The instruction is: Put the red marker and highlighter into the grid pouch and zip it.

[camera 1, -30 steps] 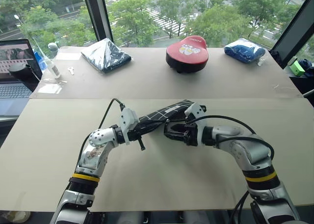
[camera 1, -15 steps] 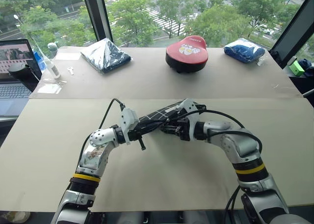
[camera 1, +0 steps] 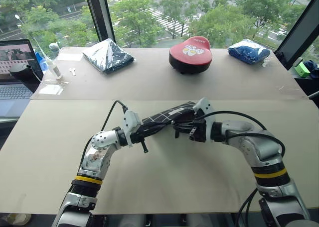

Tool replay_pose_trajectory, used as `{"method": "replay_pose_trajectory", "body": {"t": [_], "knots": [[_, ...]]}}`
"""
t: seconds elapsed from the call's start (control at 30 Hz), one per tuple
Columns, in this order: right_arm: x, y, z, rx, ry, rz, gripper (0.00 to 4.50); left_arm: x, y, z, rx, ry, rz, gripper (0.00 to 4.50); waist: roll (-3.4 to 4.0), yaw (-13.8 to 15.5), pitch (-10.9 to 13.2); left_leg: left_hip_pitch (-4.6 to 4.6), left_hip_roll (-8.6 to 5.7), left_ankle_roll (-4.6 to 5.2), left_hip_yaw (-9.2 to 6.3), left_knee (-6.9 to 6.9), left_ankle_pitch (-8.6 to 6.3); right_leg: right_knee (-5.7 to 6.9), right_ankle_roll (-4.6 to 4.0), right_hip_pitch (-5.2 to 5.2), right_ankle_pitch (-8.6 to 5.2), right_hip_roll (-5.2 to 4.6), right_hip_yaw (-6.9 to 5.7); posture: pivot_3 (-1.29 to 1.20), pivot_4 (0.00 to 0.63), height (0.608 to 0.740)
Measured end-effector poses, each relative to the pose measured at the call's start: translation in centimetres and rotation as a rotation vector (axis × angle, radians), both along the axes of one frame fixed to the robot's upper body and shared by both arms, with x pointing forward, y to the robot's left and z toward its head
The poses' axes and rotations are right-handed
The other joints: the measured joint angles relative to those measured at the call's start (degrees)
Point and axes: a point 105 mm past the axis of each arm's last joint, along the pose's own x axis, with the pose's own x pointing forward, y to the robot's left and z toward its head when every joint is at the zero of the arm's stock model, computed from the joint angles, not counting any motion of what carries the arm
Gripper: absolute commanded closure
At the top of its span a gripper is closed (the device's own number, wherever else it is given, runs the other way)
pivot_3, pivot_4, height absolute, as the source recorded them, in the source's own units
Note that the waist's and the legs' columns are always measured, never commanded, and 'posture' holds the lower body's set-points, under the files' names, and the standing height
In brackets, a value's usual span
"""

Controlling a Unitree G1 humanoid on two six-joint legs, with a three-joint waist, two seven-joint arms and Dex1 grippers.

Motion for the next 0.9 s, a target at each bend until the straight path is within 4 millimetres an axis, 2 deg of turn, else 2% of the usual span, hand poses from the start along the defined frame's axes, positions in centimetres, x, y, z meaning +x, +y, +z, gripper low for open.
{"method": "replay_pose_trajectory", "body": {"t": [0.07, 0.23, 0.27, 0.37, 0.5, 0.67, 0.77, 0.83, 0.9], "knots": [[0.1, -2.1, 0.0, -0.034, 0.000, -0.044, 4.44, 0.0, 0.0, 0.0, 0.001, 0.001, -0.001, 4.50, 0.00, 0.02, 0.00, -0.01, -0.01, 0.07, 0.00, 0.00, -0.04, -0.01, 0.00, 0.00, 0.00, -0.02, 0.00, 0.00, 0.150, 0.740], [0.7, -9.0, 0.3, -0.123, 0.000, -0.208, 4.44, -0.1, 0.0, -0.1, 0.003, 0.001, -0.003, 4.50, -0.01, -0.02, 0.00, 0.01, 0.03, 0.15, 0.01, -0.01, -0.08, -0.02, 0.00, 0.02, 0.00, -0.01, 0.00, 0.00, 0.150, 0.740], [0.8, -9.8, 0.4, -0.136, -0.003, -0.226, 4.44, -0.1, 0.0, -0.1, 0.005, 0.001, -0.002, 4.50, -0.01, -0.06, 0.00, 0.01, 0.04, 0.15, 0.02, -0.01, -0.09, -0.03, 0.00, 0.02, 0.00, 0.00, 0.00, 0.00, 0.150, 0.740], [1.1, -11.0, 0.6, -0.136, -0.019, -0.254, 4.44, -0.1, 0.0, -0.1, 0.005, 0.001, -0.006, 4.50, -0.01, -0.39, 0.00, 0.04, 0.12, 0.15, 0.05, -0.05, -0.09, -0.03, 0.00, 0.02, 0.00, 0.04, 0.05, 0.00, 0.150, 0.740], [1.2, -10.6, 0.5, -0.115, -0.027, -0.251, 4.44, 0.0, -0.1, 0.0, 0.005, 0.000, -0.005, 4.50, -0.01, -0.19, 0.01, 0.03, 0.12, 0.15, 0.05, -0.02, -0.09, -0.03, 0.00, 0.03, 0.00, 0.03, 0.05, 0.00, 0.150, 0.740], [0.9, -9.6, -0.1, -0.081, -0.017, -0.226, 3.00, 0.3, -0.3, 0.3, -0.001, -0.006, -0.013, 4.50, -0.02, 0.25, 0.01, 0.00, 0.07, 0.18, 0.05, 0.03, -0.10, -0.04, 0.00, 0.04, 0.00, -0.02, 0.05, 0.00, 0.150, 0.740], [-0.4, -9.3, -0.4, -0.060, 0.022, -0.188, 1.96, 0.3, -0.6, 0.5, -0.002, -0.023, -0.040, 4.50, -0.02, 0.49, 0.01, -0.01, 0.07, 0.19, 0.05, 0.04, -0.11, -0.06, 0.00, 0.04, 0.00, -0.04, 0.04, 0.00, 0.150, 0.740], [-1.6, -10.9, 0.0, -0.027, 0.072, -0.202, 1.96, 0.2, -1.1, 0.8, 0.002, -0.044, -0.077, 4.50, -0.01, 1.00, 0.02, -0.07, 0.03, 0.24, 0.04, 0.07, -0.13, -0.07, 0.00, 0.03, 0.00, -0.09, 0.03, 0.00, 0.150, 0.740], [-2.5, -13.3, 1.4, -0.039, 0.062, -0.240, 1.96, 0.1, -1.1, 1.0, 0.009, -0.065, -0.099, 4.50, -0.01, 1.47, 0.02, -0.06, 0.04, 0.28, 0.04, 0.09, -0.16, -0.11, 0.00, 0.05, 0.00, -0.10, 0.03, 0.00, 0.150, 0.740]]}}
